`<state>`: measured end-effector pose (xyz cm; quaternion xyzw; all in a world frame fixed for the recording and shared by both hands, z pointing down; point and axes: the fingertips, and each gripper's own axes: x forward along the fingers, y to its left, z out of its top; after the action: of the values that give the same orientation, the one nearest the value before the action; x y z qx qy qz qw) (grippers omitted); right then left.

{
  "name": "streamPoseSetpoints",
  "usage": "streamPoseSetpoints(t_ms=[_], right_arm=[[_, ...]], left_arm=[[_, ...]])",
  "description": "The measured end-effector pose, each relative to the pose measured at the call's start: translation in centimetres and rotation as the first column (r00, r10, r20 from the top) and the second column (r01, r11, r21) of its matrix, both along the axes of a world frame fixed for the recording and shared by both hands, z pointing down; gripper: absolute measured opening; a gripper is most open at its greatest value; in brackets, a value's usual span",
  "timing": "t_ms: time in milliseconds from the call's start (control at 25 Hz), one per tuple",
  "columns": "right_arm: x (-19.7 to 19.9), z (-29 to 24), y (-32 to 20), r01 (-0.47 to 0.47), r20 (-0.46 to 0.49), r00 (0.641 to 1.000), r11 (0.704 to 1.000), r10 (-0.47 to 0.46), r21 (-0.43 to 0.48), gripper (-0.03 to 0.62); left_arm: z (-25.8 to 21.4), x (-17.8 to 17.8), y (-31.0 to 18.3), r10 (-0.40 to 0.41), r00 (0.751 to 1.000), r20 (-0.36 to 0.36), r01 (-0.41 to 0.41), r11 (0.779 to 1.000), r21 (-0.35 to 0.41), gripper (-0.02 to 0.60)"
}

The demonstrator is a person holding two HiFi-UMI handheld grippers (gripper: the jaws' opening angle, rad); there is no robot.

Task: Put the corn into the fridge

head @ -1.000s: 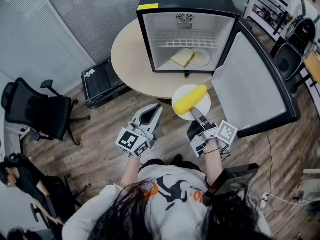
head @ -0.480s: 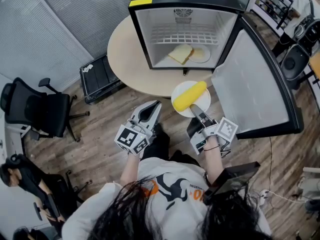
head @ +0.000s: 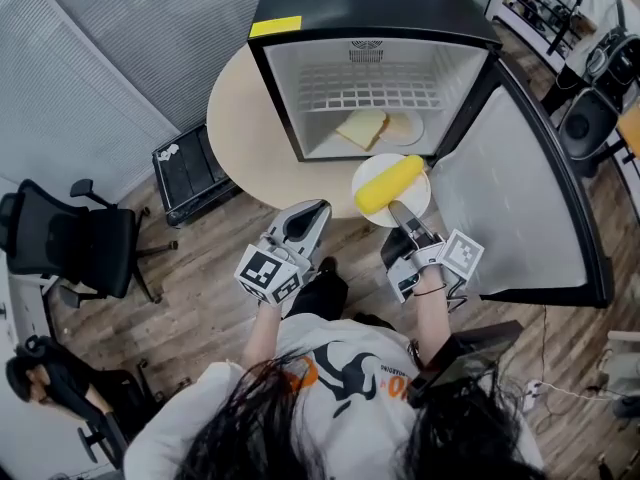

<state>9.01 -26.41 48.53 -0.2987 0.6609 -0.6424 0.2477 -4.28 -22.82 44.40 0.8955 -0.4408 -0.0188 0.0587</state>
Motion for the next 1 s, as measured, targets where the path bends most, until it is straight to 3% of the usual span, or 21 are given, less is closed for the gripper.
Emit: streamPoseSetpoints(t_ms=[400, 1000], right_arm=[[-1.3, -1.6, -8.5, -0.08, -0.038, 0.996, 0.996, 0.081, 0.03, 0.041], [-2.1, -2.2, -20.5, -0.16, -0.109, 0.981, 0.986, 0.164, 0.037, 0.041]], left_arm=[[-0.4, -1.1, -7.1, 0.107, 0.994, 0.001, -0.107, 0.994, -0.005, 0.012], [-0.4, -1.9, -13.1, 0.22, 0.975, -0.018, -0.22, 0.975, -0.011, 0.012]])
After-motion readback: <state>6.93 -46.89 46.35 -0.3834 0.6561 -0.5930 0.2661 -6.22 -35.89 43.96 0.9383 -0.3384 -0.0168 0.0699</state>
